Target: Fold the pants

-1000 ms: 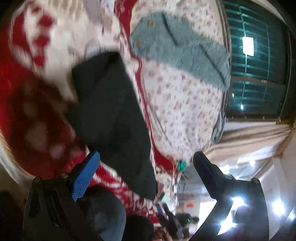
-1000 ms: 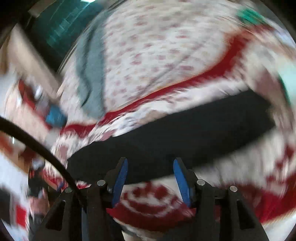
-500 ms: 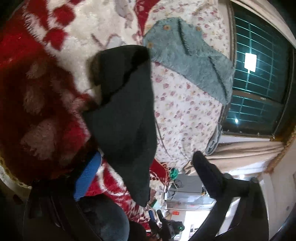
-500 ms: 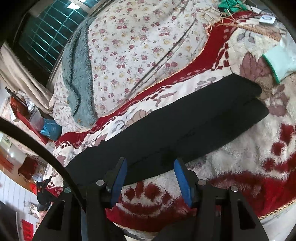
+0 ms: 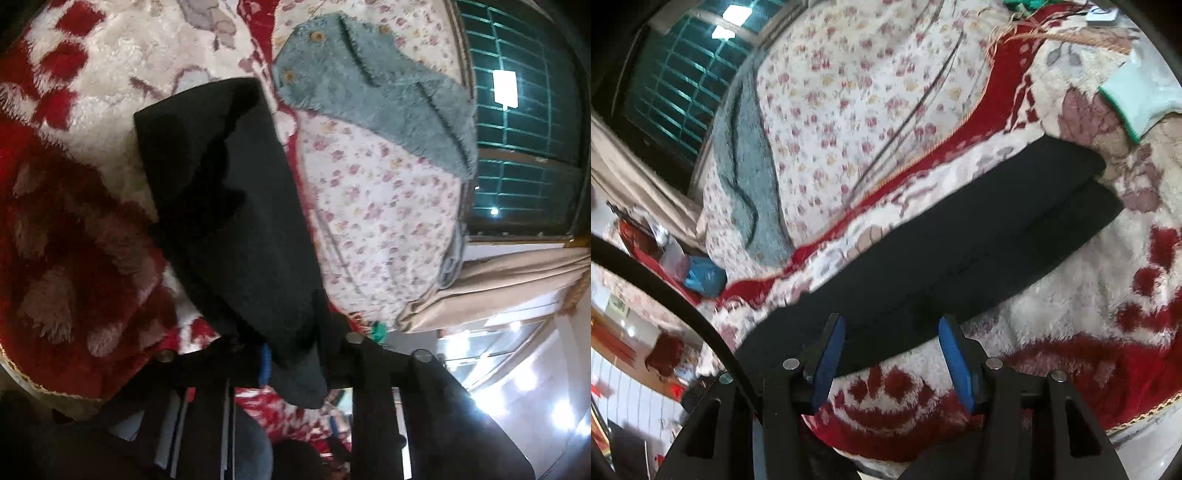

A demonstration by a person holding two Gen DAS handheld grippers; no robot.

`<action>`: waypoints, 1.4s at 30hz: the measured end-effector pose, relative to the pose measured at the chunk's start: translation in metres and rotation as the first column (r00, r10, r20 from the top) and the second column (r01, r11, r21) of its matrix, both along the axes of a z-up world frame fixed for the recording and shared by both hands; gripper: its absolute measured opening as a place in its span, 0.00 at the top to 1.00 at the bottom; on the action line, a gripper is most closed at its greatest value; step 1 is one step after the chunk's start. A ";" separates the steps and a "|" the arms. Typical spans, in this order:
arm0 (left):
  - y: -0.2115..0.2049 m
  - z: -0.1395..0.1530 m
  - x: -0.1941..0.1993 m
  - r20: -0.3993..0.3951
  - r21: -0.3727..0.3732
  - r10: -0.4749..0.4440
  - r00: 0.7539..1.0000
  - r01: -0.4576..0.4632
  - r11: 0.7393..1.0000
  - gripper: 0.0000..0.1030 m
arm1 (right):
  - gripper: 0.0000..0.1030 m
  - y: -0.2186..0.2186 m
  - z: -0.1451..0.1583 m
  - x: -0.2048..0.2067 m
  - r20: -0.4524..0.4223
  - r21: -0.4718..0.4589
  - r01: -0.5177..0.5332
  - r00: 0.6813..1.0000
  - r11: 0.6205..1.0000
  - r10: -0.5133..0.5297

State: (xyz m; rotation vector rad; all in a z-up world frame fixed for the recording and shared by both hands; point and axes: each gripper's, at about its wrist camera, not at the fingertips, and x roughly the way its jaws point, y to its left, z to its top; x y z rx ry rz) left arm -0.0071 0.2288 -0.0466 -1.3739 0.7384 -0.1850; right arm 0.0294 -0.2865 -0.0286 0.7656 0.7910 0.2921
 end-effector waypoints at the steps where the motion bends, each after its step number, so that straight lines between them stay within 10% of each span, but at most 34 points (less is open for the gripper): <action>1: -0.001 -0.001 -0.001 -0.003 0.009 0.001 1.000 -0.001 1.000 0.86 | 0.51 -0.007 0.001 -0.003 0.012 0.021 0.028 1.000 0.999 -0.028; 10: -0.009 0.034 0.009 0.104 0.104 -0.046 0.993 0.035 0.994 0.90 | 0.49 -0.098 -0.036 0.013 -0.125 0.458 0.230 0.973 0.859 -0.193; 20: -0.001 0.069 0.042 0.153 0.138 -0.062 0.986 0.040 0.990 0.90 | 0.51 -0.114 -0.082 0.067 -0.335 0.402 0.327 0.922 0.855 -0.195; 23: 0.000 0.073 0.050 0.153 0.136 -0.067 0.986 0.046 0.990 0.90 | 0.54 -0.120 -0.087 0.073 -0.316 0.429 0.342 0.924 0.836 -0.216; 26: 0.002 0.073 0.057 0.147 0.146 -0.066 0.987 0.044 0.988 0.92 | 0.96 -0.112 -0.078 0.087 -0.280 0.314 0.245 0.947 0.917 -0.157; 30: 0.007 0.076 0.069 0.140 0.154 -0.069 0.988 0.048 0.987 0.93 | 0.96 -0.106 -0.063 0.086 -0.235 0.213 0.211 0.959 0.954 -0.159; 38: 0.051 0.062 0.198 0.028 0.091 0.030 0.999 -0.032 0.995 0.92 | 0.96 -0.118 -0.040 0.175 -0.176 0.398 0.252 0.965 0.882 -0.196; 40: 0.058 0.044 0.234 -0.055 0.109 0.028 0.998 -0.022 0.994 0.70 | 0.82 -0.116 -0.039 0.219 -0.140 0.399 0.221 0.974 0.890 -0.179; 41: 0.059 0.037 0.241 -0.122 0.139 0.044 0.991 -0.027 0.990 0.60 | 0.49 -0.107 -0.039 0.243 -0.194 0.279 0.188 0.972 0.942 -0.136; 42: 0.059 0.032 0.242 -0.136 0.115 0.039 0.990 -0.023 0.993 0.49 | 0.42 -0.102 -0.041 0.250 -0.266 0.212 0.190 0.955 0.959 -0.131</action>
